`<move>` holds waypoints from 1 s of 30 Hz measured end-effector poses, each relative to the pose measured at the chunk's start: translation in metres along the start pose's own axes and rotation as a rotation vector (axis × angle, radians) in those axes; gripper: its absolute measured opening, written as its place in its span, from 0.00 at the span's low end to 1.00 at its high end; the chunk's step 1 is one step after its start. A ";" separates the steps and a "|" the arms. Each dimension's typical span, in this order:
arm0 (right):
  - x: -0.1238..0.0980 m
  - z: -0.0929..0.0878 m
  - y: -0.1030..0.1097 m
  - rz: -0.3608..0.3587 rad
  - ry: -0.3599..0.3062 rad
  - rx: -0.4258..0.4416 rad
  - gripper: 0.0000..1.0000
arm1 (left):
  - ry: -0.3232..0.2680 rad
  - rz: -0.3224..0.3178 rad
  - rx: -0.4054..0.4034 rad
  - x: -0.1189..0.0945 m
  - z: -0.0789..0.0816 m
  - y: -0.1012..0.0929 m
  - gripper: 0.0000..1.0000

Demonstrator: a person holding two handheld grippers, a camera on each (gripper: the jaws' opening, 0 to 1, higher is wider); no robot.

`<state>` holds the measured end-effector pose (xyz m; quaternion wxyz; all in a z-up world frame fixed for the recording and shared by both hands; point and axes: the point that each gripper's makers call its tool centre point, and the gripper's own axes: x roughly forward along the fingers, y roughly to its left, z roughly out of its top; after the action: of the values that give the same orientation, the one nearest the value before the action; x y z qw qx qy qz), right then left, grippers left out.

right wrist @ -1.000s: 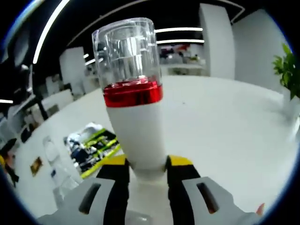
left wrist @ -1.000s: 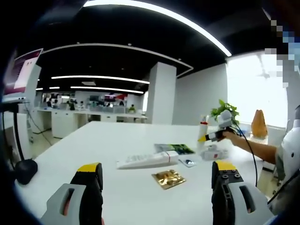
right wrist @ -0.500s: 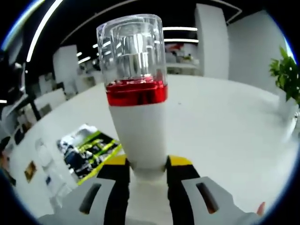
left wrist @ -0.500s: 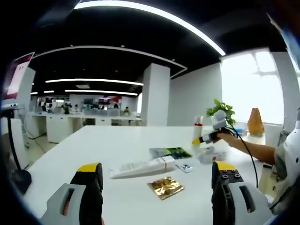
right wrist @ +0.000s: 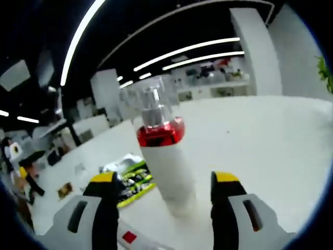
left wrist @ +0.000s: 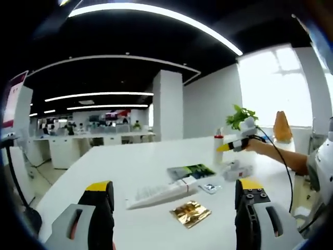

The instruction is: Arrange the skincare products in the storage area until every visible bottle or jar stands upright without overlapping.

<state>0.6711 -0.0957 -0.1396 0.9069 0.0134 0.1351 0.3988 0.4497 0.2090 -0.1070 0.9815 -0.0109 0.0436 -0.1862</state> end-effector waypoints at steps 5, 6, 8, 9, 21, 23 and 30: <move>-0.006 -0.022 0.012 0.232 0.015 -0.216 0.78 | 0.025 -0.105 0.071 0.019 0.012 -0.012 0.99; -0.007 -0.026 0.012 0.249 0.015 -0.214 0.77 | 0.028 -0.117 0.067 0.021 0.014 -0.014 0.99; -0.006 -0.025 0.006 0.258 -0.018 -0.178 0.71 | 0.014 -0.157 0.081 0.026 0.022 -0.023 0.99; -0.005 -0.021 0.006 0.271 -0.049 -0.171 0.69 | 0.006 -0.184 0.092 0.028 0.026 -0.029 0.99; 0.017 -0.036 -0.008 0.303 0.014 -0.129 0.51 | -0.102 -0.270 0.041 0.091 0.073 -0.026 0.96; 0.016 -0.038 -0.009 0.302 0.018 -0.123 0.50 | -0.137 -0.227 -0.006 0.107 0.080 -0.017 0.93; 0.019 -0.042 -0.016 0.247 0.007 -0.156 0.32 | -0.185 -0.218 0.001 0.146 0.086 -0.016 0.92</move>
<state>0.6841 -0.0965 -0.1861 0.8487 -0.0420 0.1042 0.5169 0.5870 0.1412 -0.0330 0.9553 -0.0324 -0.0486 -0.2899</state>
